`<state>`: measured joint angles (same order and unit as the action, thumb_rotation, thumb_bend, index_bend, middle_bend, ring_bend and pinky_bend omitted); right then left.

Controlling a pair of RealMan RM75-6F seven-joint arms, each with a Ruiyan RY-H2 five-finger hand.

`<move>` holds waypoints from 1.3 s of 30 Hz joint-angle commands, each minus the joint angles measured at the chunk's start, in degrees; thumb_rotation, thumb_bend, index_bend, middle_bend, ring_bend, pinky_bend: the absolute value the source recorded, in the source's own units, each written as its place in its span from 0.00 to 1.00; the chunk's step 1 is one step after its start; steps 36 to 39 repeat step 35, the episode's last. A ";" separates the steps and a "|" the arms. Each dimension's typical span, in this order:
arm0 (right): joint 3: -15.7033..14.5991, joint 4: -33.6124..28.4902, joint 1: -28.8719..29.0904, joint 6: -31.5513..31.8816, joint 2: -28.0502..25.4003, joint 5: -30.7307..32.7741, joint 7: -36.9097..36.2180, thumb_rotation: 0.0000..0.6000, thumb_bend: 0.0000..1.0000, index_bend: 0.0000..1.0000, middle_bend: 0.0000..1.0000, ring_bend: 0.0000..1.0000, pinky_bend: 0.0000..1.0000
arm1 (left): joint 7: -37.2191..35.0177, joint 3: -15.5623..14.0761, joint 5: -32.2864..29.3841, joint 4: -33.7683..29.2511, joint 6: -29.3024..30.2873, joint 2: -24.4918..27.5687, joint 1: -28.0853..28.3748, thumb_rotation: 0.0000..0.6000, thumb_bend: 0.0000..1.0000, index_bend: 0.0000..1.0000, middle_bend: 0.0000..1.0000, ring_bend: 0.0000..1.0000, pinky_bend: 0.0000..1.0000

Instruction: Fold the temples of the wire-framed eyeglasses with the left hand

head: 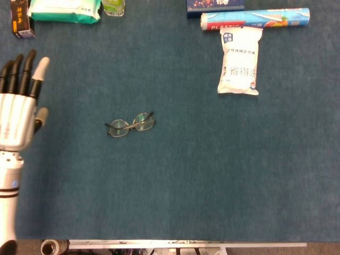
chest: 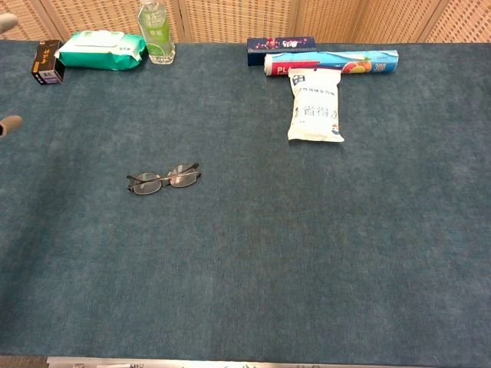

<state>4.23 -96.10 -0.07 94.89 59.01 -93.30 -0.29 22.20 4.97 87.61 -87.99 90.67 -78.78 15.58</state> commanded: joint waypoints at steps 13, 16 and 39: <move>1.64 1.86 0.60 -1.86 3.43 4.92 13.75 1.00 0.47 0.47 0.38 0.23 0.41 | -6.99 -2.83 -0.95 3.06 1.37 9.92 -6.31 1.00 0.16 0.07 0.00 0.00 0.10; 1.93 1.69 0.68 -2.44 3.81 6.35 16.51 1.00 0.47 0.47 0.38 0.23 0.41 | -8.87 -2.43 -1.06 3.64 2.39 10.12 -7.13 1.00 0.16 0.09 0.00 0.00 0.10; 1.99 -0.07 2.03 -7.55 3.56 11.05 17.42 1.00 0.47 0.47 0.38 0.23 0.41 | -14.76 0.40 -2.93 6.34 4.36 10.42 -9.69 1.00 0.16 0.12 0.00 0.00 0.10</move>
